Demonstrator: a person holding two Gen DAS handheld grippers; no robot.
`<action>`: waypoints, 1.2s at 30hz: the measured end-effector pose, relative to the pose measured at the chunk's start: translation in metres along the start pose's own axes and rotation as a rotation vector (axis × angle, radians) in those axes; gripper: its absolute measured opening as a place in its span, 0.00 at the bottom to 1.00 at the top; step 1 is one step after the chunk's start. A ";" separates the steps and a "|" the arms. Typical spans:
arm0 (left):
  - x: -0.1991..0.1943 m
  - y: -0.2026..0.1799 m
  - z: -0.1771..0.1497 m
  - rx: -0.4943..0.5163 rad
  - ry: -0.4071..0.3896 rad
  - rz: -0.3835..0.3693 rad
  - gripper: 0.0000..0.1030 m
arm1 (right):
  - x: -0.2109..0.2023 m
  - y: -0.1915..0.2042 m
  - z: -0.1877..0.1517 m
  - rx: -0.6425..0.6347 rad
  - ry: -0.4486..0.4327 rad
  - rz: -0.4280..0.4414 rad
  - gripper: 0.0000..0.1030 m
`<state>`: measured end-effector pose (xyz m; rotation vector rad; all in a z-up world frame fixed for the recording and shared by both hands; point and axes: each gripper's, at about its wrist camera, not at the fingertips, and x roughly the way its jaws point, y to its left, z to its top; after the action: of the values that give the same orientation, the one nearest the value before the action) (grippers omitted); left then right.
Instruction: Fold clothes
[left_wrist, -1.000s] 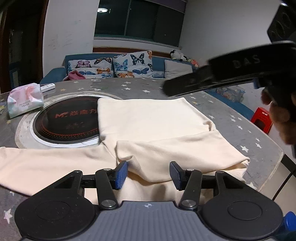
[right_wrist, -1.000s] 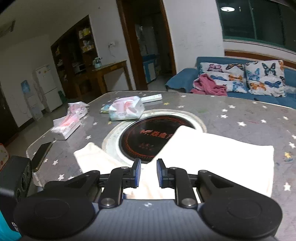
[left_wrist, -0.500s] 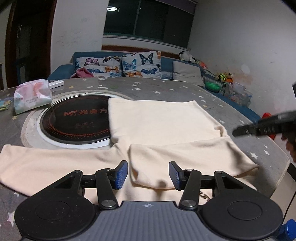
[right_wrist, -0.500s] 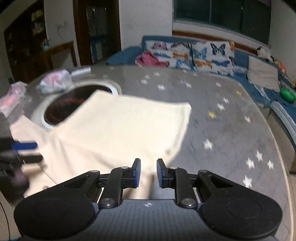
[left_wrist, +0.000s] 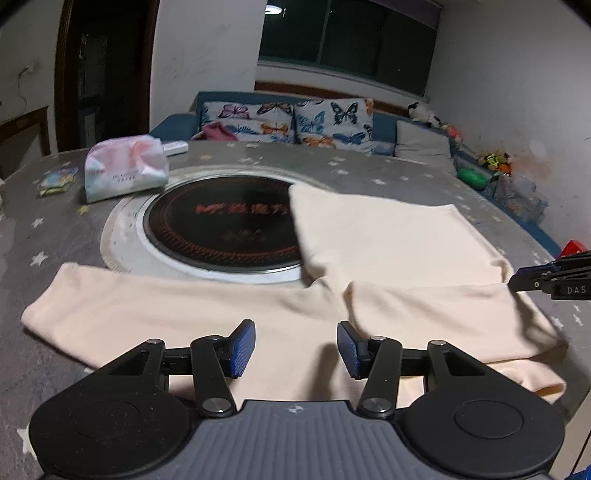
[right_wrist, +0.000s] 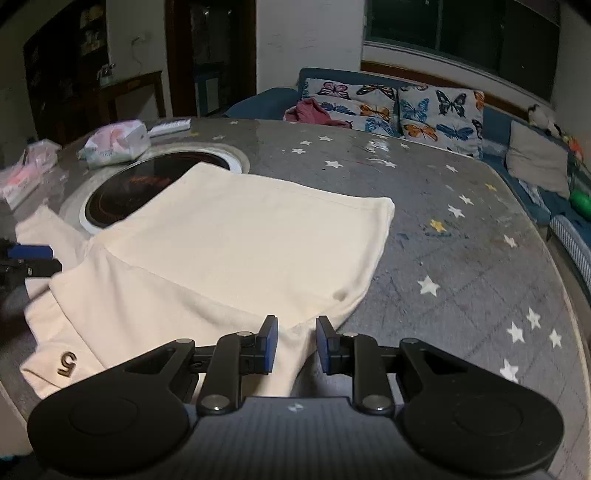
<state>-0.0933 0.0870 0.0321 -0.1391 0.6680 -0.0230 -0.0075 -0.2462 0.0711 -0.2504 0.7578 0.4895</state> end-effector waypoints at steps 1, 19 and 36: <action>0.001 0.000 -0.001 0.003 0.001 0.003 0.50 | 0.001 0.001 0.000 -0.010 0.001 -0.009 0.21; 0.003 -0.002 -0.003 0.024 -0.005 0.011 0.51 | 0.009 -0.001 0.002 -0.003 0.020 -0.047 0.03; 0.003 -0.005 -0.003 0.035 -0.007 0.021 0.51 | 0.002 0.004 -0.002 -0.172 -0.005 0.069 0.21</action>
<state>-0.0929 0.0820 0.0285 -0.0982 0.6613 -0.0135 -0.0093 -0.2430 0.0680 -0.3837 0.7222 0.6210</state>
